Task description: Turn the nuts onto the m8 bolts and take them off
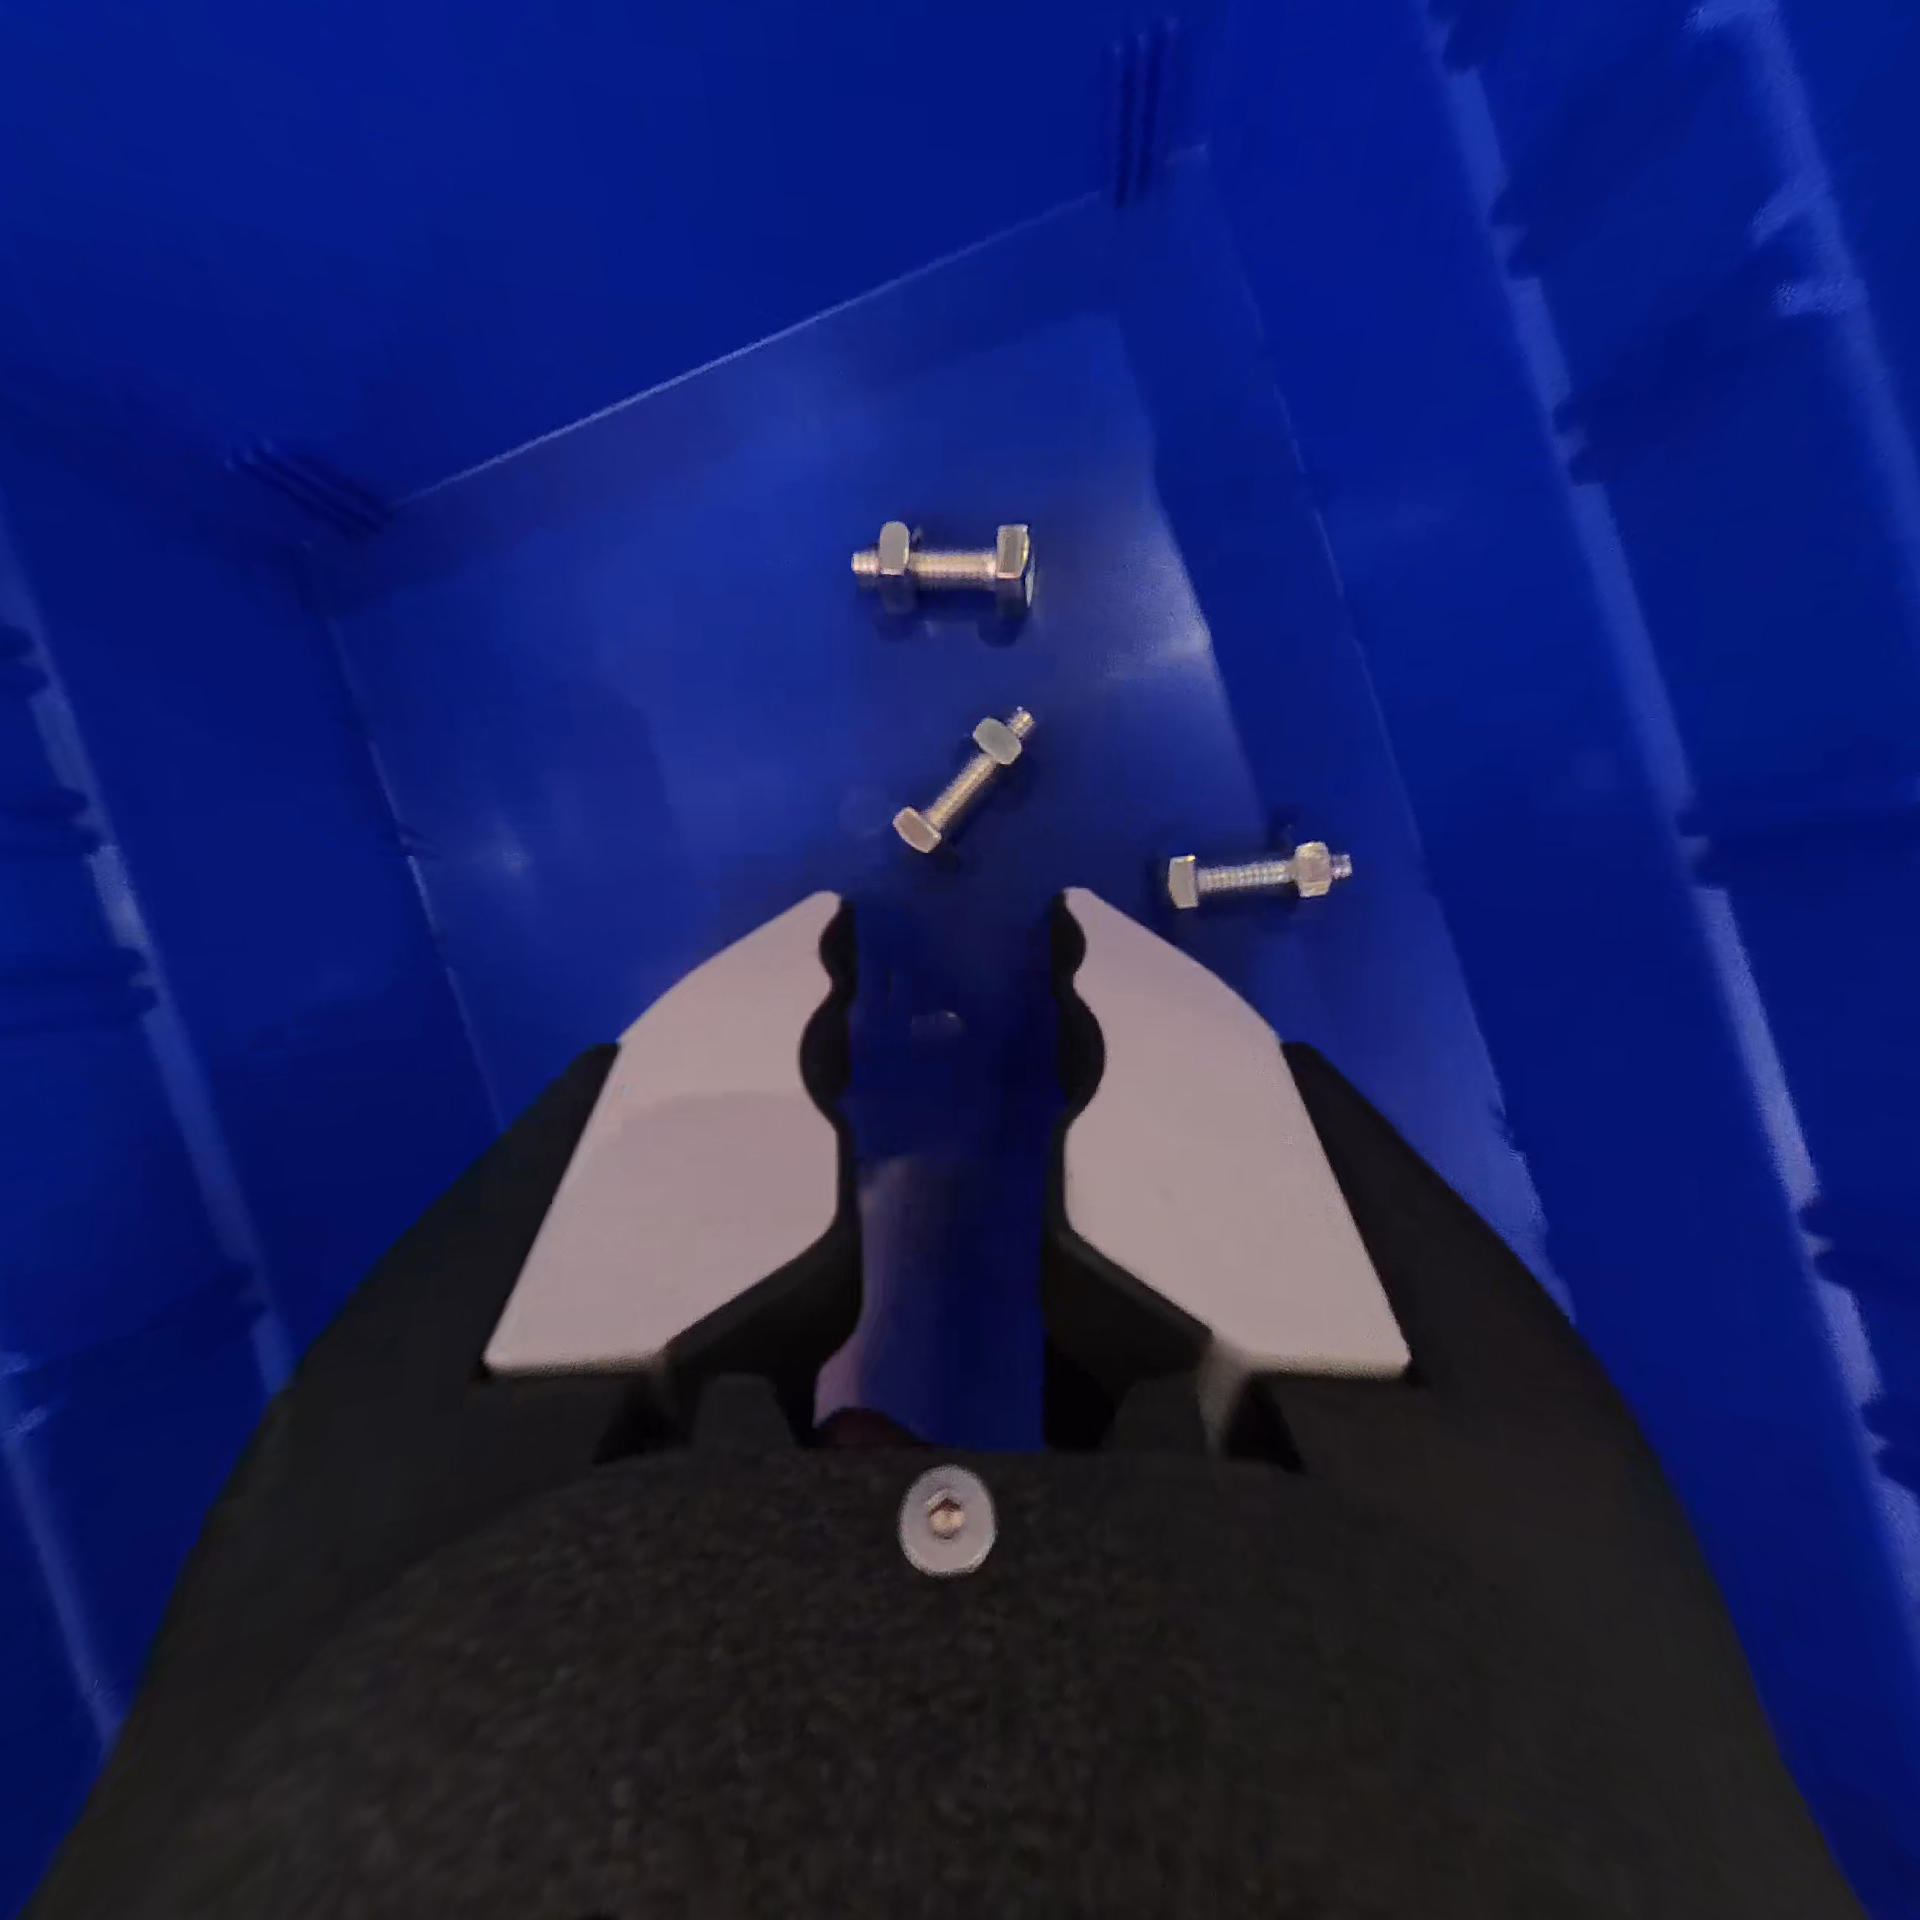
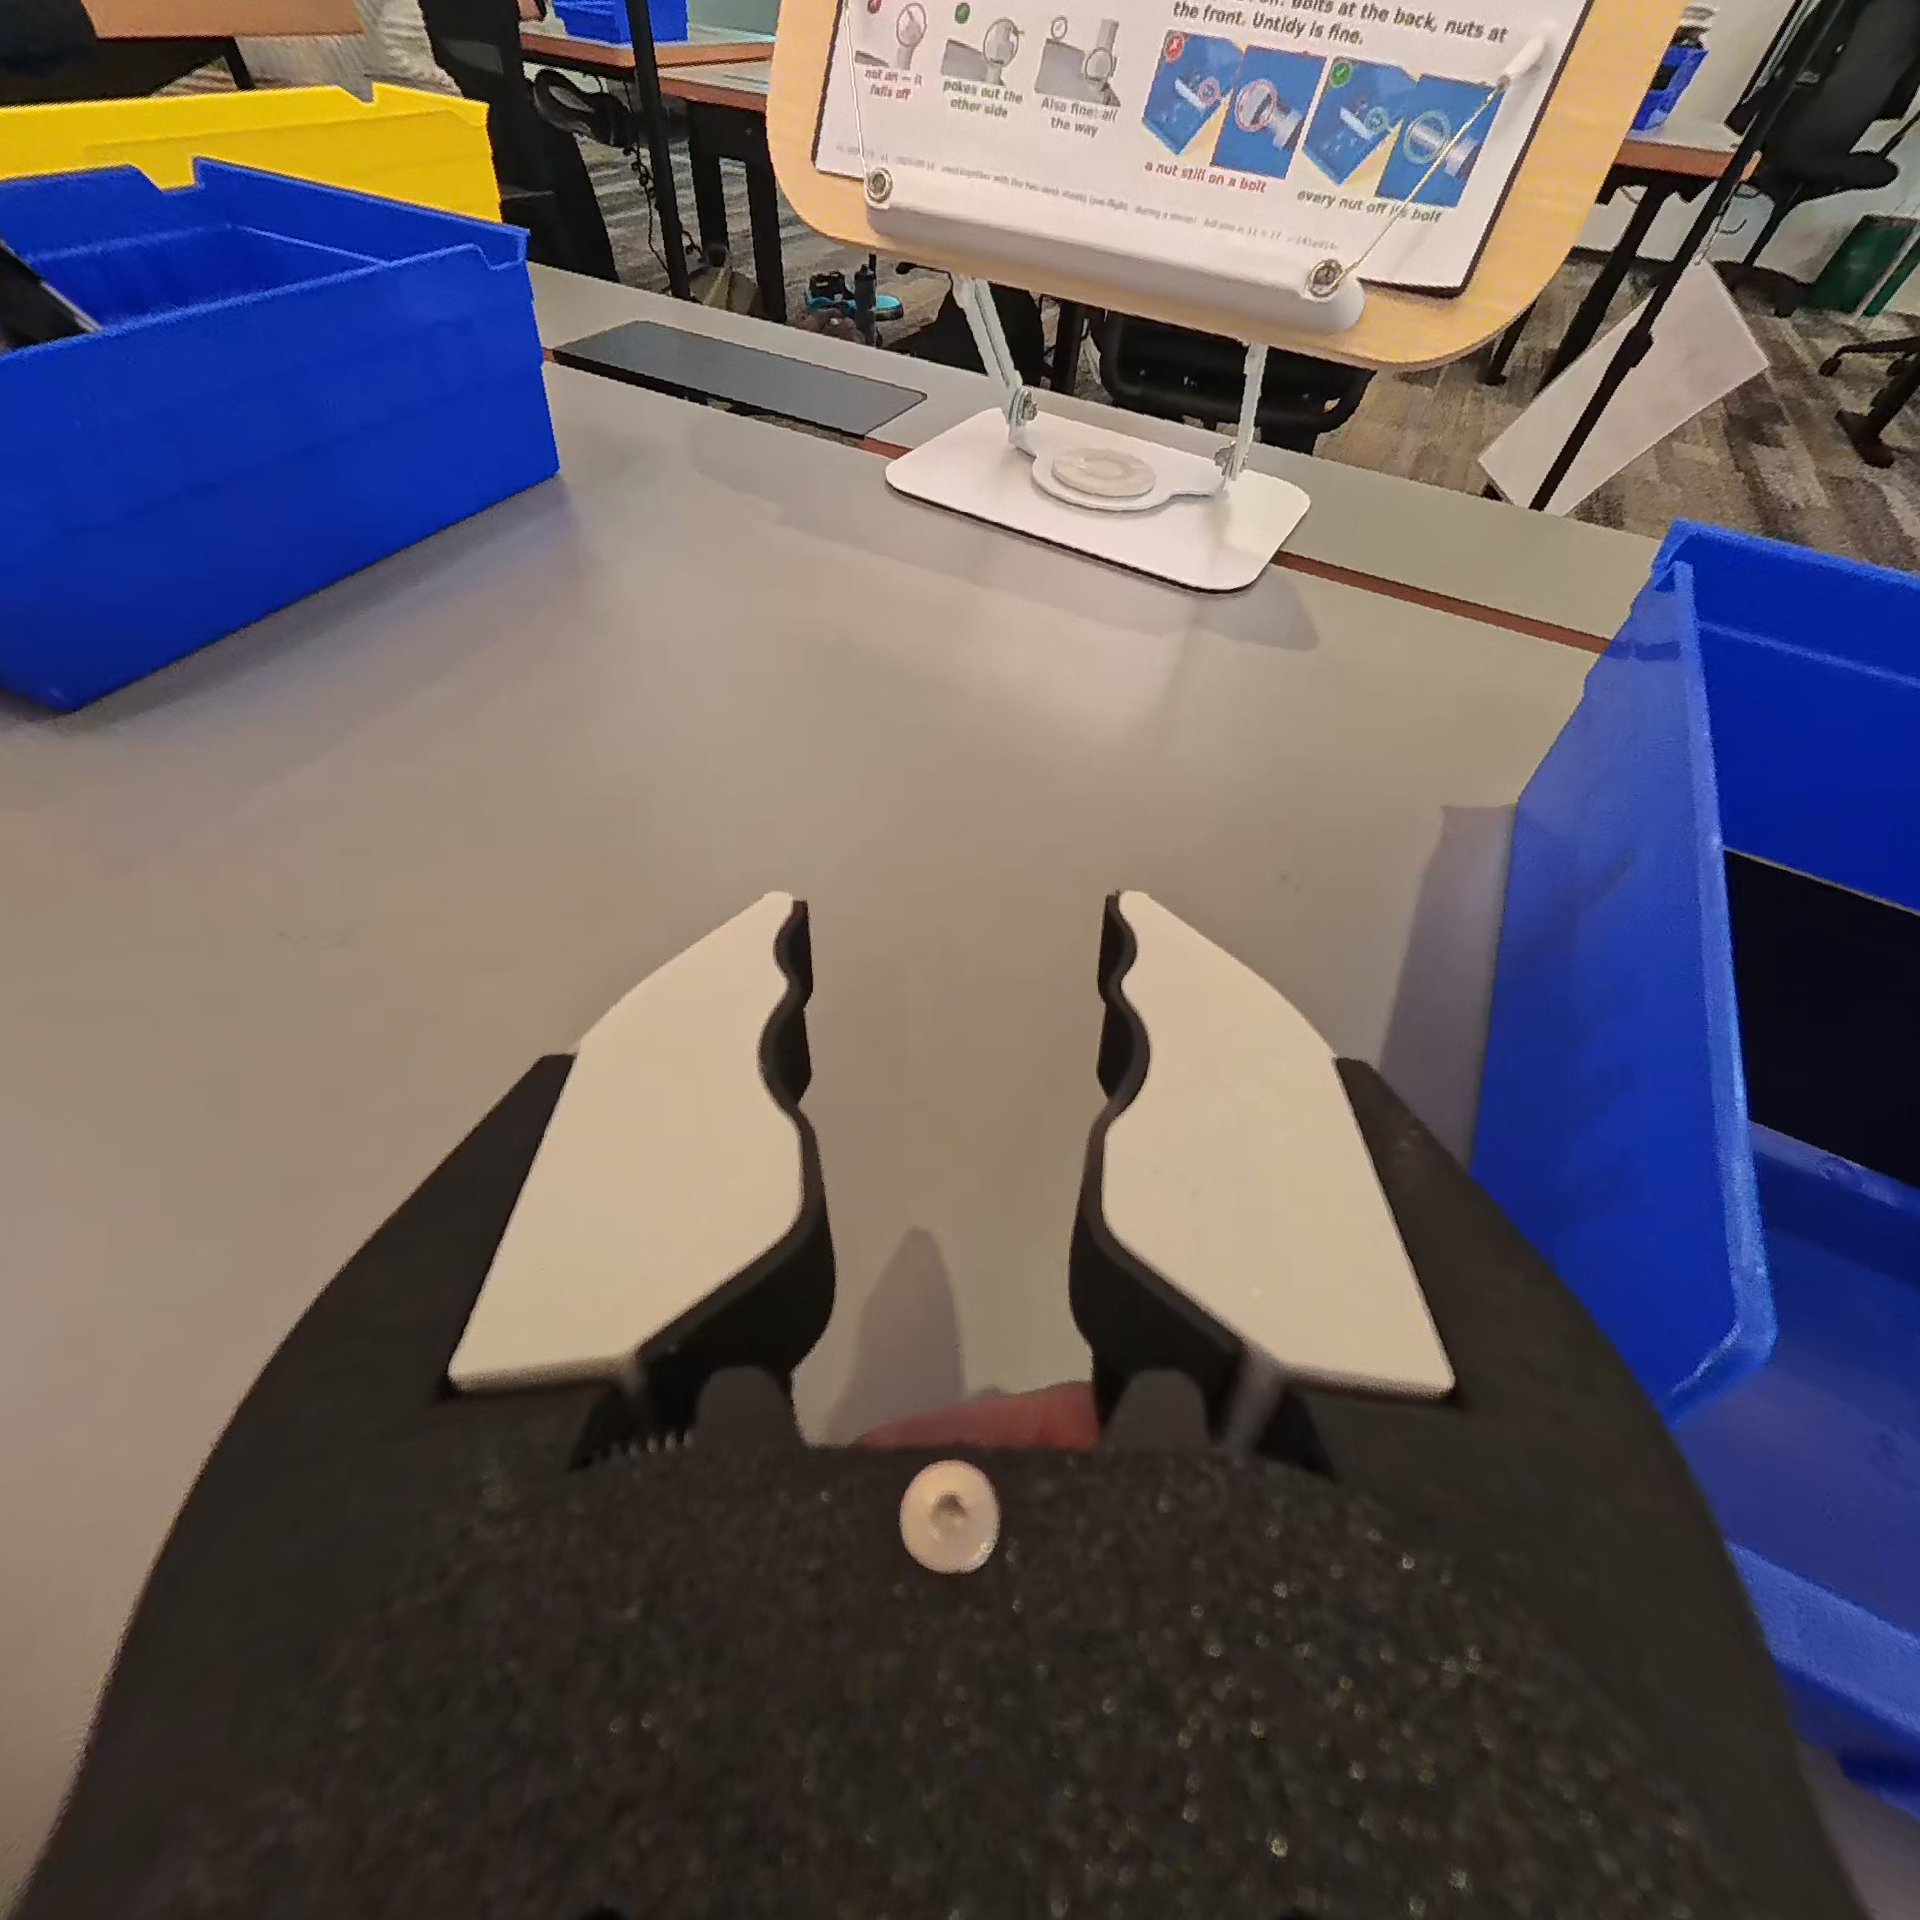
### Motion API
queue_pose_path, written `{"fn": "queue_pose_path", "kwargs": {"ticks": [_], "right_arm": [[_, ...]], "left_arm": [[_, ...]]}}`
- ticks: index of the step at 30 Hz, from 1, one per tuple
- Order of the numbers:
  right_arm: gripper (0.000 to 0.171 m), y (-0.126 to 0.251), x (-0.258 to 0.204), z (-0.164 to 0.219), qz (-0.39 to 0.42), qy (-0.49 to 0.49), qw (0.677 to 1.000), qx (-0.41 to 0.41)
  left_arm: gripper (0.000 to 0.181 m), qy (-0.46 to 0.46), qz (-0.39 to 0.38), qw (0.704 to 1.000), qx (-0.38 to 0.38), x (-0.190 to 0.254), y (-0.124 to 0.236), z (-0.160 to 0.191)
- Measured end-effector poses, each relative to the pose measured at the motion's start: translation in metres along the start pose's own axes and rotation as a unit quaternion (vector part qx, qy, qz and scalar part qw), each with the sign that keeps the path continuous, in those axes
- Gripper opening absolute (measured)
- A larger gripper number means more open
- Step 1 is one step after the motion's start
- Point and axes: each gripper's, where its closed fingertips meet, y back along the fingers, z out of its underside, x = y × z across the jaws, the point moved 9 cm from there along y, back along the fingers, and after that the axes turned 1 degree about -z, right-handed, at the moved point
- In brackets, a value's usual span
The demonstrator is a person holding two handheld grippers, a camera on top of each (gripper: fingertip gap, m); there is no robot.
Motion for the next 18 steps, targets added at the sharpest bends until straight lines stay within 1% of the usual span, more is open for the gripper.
{"fn": "queue_pose_path", "kwargs": {"ticks": [1,3,7,8,11,15,18], "right_arm": [[0.053,0.0,0.0,0.0,0.0,-0.001,1.0,0.0],[0.051,-0.001,0.0,0.001,0.0,-0.001,1.0,-0.002],[0.05,-0.001,-0.001,0.001,-0.002,0.001,1.0,-0.006],[0.05,-0.001,-0.001,0.001,-0.002,0.002,1.0,-0.006],[0.049,0.001,-0.001,0.001,-0.001,0.003,1.0,-0.007],[0.048,0.006,0.003,0.001,0.003,0.0,1.0,-0.008],[0.047,0.009,0.007,0.003,0.009,-0.003,1.0,-0.01]], "left_arm": [[0.041,-0.016,-0.01,1.0,0.0,-0.001,0.0,-0.001],[0.043,-0.049,-0.017,0.999,-0.005,-0.004,0.002,0.0],[0.042,-0.134,-0.034,0.99,-0.042,-0.007,0.001,-0.008],[0.042,-0.156,-0.029,0.986,-0.057,-0.006,0.0,-0.01],[0.038,-0.199,0.008,0.975,-0.096,-0.007,-0.004,-0.02],[0.041,-0.218,0.076,0.962,-0.144,-0.013,-0.011,-0.029],[0.039,-0.242,0.124,0.948,-0.168,-0.017,-0.015,-0.032]]}}
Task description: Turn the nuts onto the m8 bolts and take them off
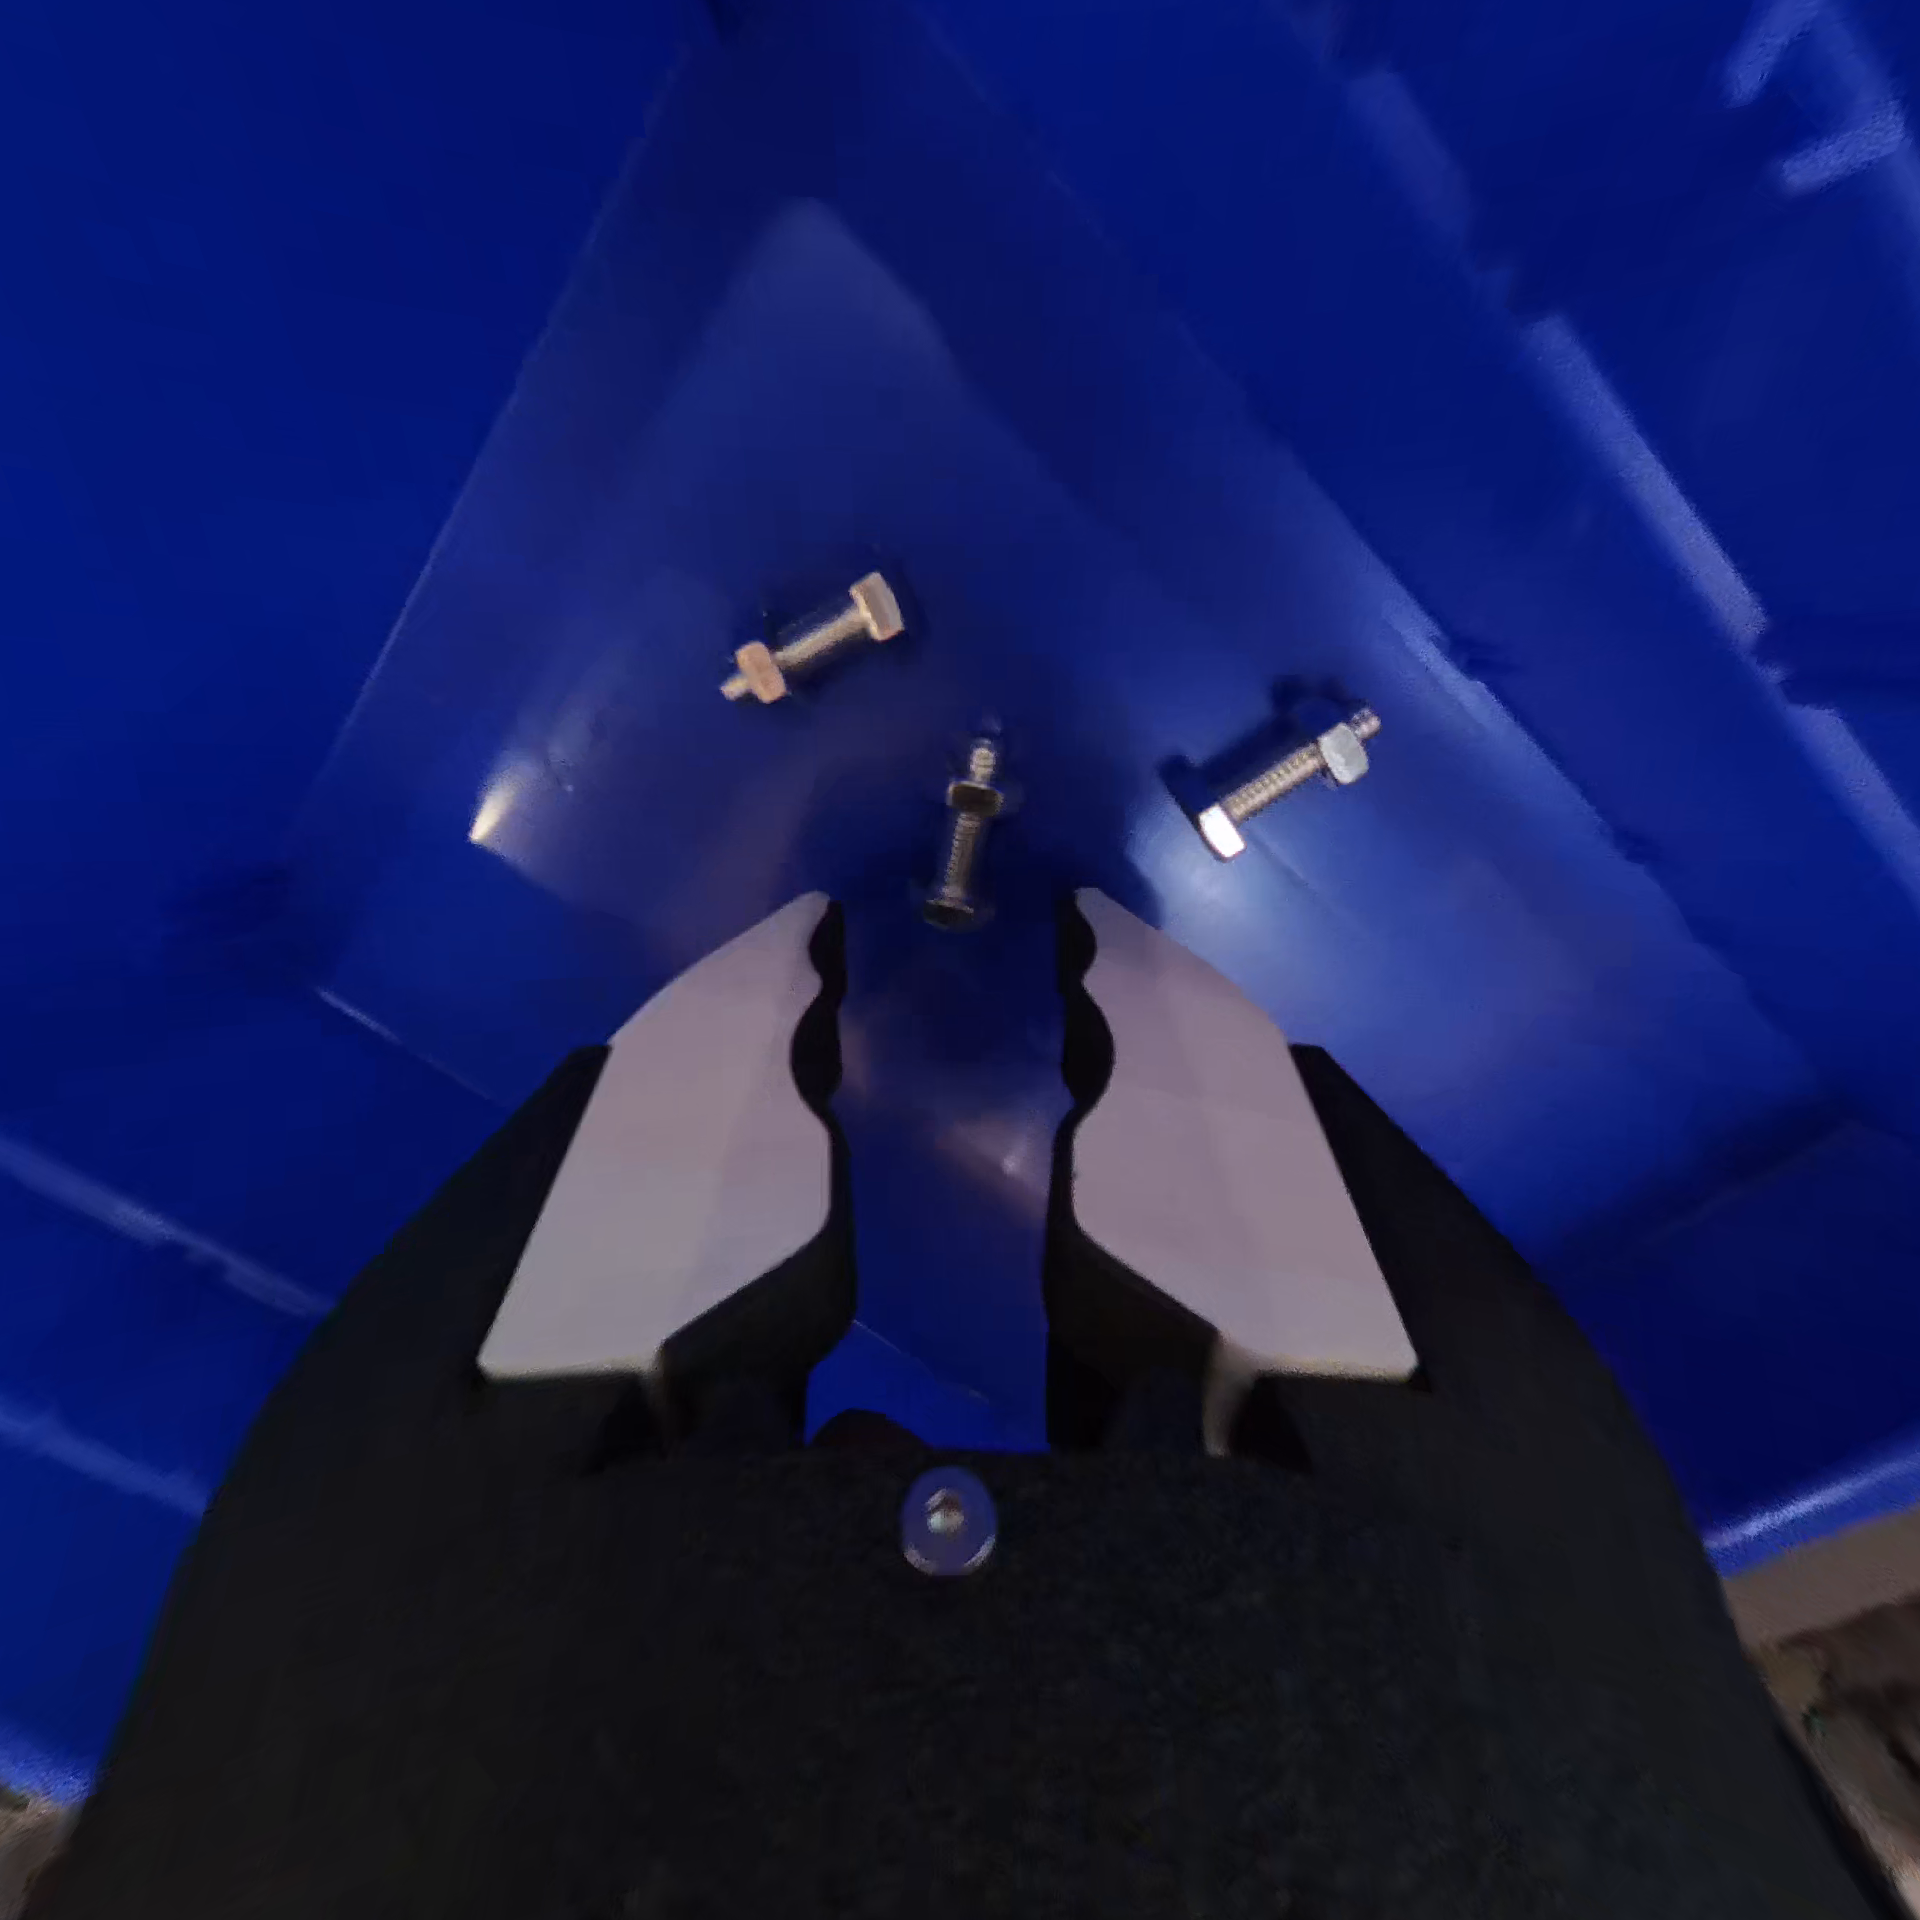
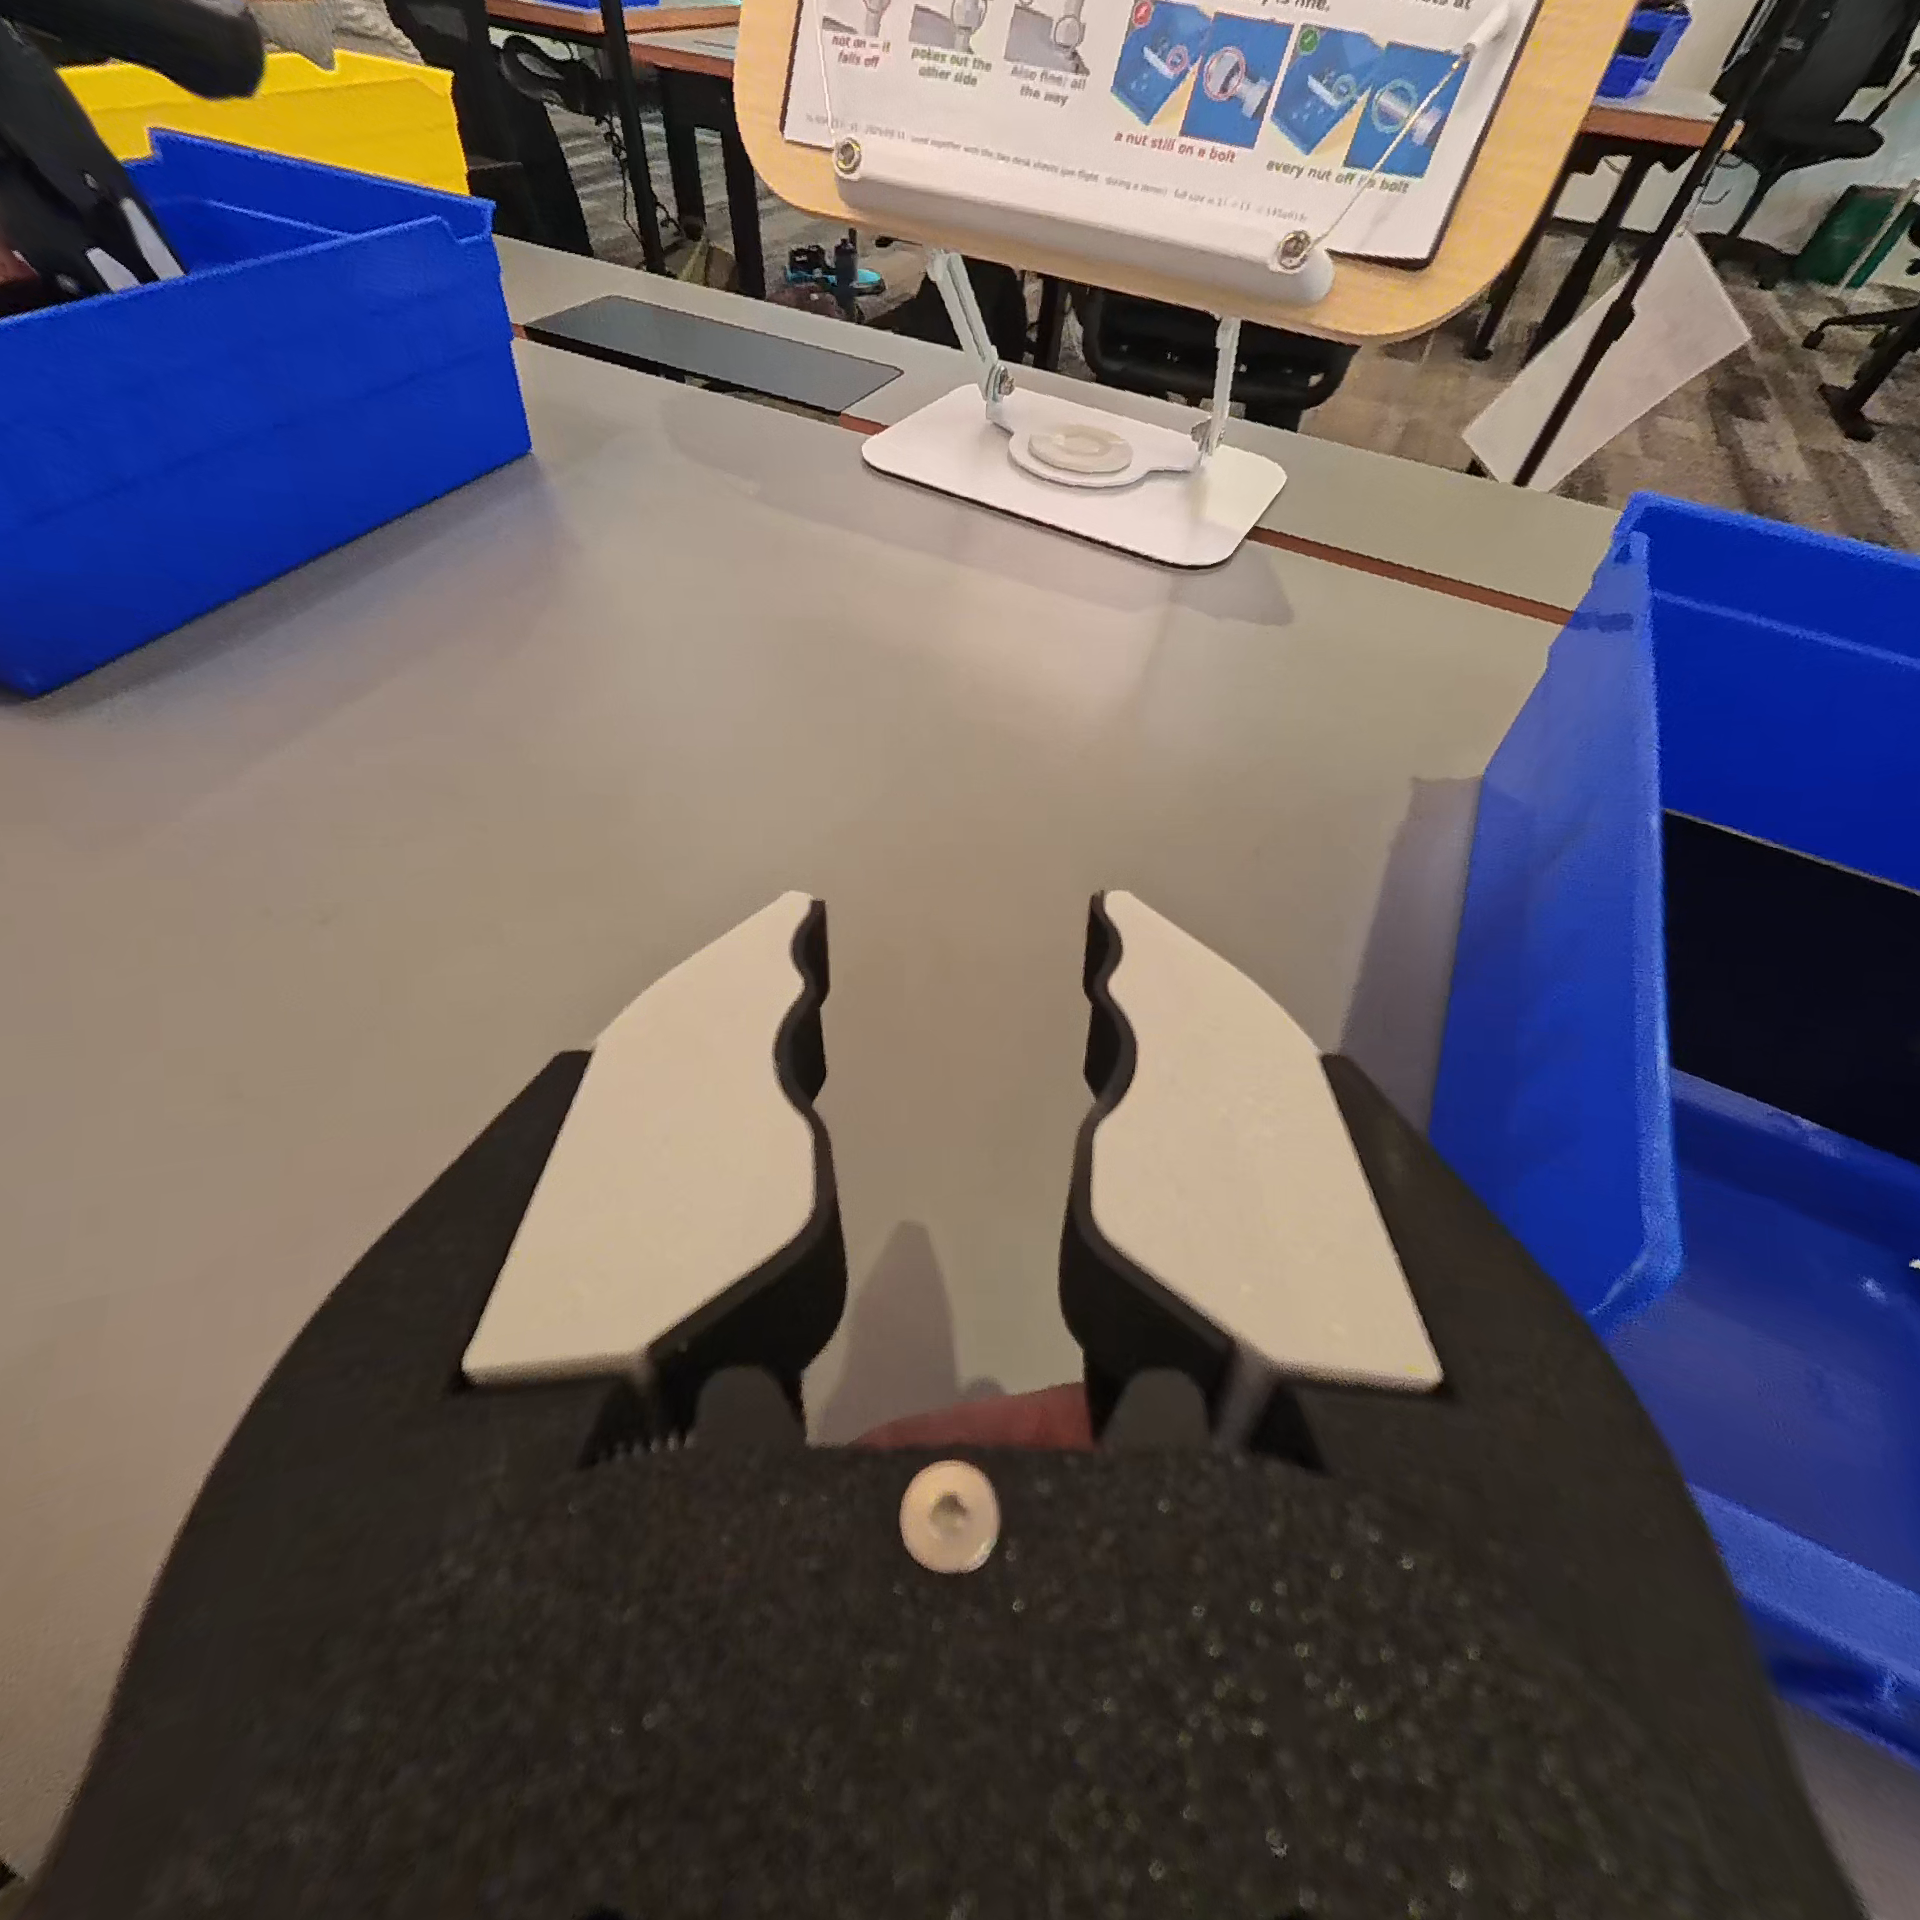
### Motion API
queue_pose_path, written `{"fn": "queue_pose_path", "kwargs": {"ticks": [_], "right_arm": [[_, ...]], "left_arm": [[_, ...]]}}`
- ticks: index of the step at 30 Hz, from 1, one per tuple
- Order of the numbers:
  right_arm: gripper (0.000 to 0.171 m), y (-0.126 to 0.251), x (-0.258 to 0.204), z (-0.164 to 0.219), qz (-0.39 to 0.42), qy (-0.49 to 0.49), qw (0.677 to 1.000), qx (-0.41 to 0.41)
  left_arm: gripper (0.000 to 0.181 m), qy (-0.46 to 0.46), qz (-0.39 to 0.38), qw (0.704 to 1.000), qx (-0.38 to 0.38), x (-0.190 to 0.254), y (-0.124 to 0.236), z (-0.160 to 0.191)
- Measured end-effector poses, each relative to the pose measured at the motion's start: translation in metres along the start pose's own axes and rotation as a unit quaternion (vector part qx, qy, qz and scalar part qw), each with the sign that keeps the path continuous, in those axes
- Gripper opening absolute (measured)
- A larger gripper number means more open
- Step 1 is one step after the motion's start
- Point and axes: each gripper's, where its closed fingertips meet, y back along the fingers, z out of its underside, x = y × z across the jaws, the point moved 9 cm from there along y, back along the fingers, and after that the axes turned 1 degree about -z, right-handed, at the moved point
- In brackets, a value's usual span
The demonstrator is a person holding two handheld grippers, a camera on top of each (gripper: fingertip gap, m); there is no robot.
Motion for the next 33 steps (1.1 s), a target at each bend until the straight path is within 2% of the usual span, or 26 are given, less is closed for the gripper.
{"fn": "queue_pose_path", "kwargs": {"ticks": [4,5,6,13,18,22,25,27,30,33], "right_arm": [[0.047,0.002,0.005,-0.001,0.006,-0.004,1.0,0.0],[0.047,0.002,0.005,-0.001,0.007,-0.004,1.0,0.0],[0.046,0.002,0.006,-0.001,0.007,-0.005,1.0,0.0],[0.044,-0.001,0.003,-0.002,0.004,-0.007,1.0,0.002],[0.043,0.0,0.002,-0.003,-0.005,-0.01,1.0,0.003],[0.04,-0.001,0.001,-0.006,-0.014,0.002,1.0,0.003],[0.04,-0.006,0.0,-0.011,-0.024,0.008,1.0,0.006],[0.04,-0.009,-0.001,-0.015,-0.033,0.011,0.999,0.007],[0.04,-0.013,-0.006,-0.019,-0.046,0.013,0.999,0.009],[0.04,-0.014,-0.016,-0.02,-0.079,0.005,0.997,0.015]], "left_arm": [[0.037,-0.028,0.031,0.999,-0.015,-0.003,-0.002,-0.002],[0.03,-0.044,0.032,0.998,-0.016,-0.003,-0.002,-0.002],[0.016,-0.066,0.032,0.997,-0.013,-0.002,-0.002,-0.002],[0.016,-0.112,0.024,0.993,-0.018,0.0,-0.002,-0.002],[0.016,-0.117,-0.021,0.993,0.008,0.003,0.003,0.002],[0.016,-0.062,-0.047,0.989,0.128,0.012,0.032,0.007],[0.015,-0.001,-0.064,0.967,0.246,0.03,0.066,0.016],[0.015,0.016,-0.07,0.94,0.333,0.053,0.089,0.025],[0.015,0.052,-0.065,0.877,0.474,0.093,0.125,0.039],[0.015,0.067,-0.045,0.818,0.569,0.139,0.145,0.048]]}}
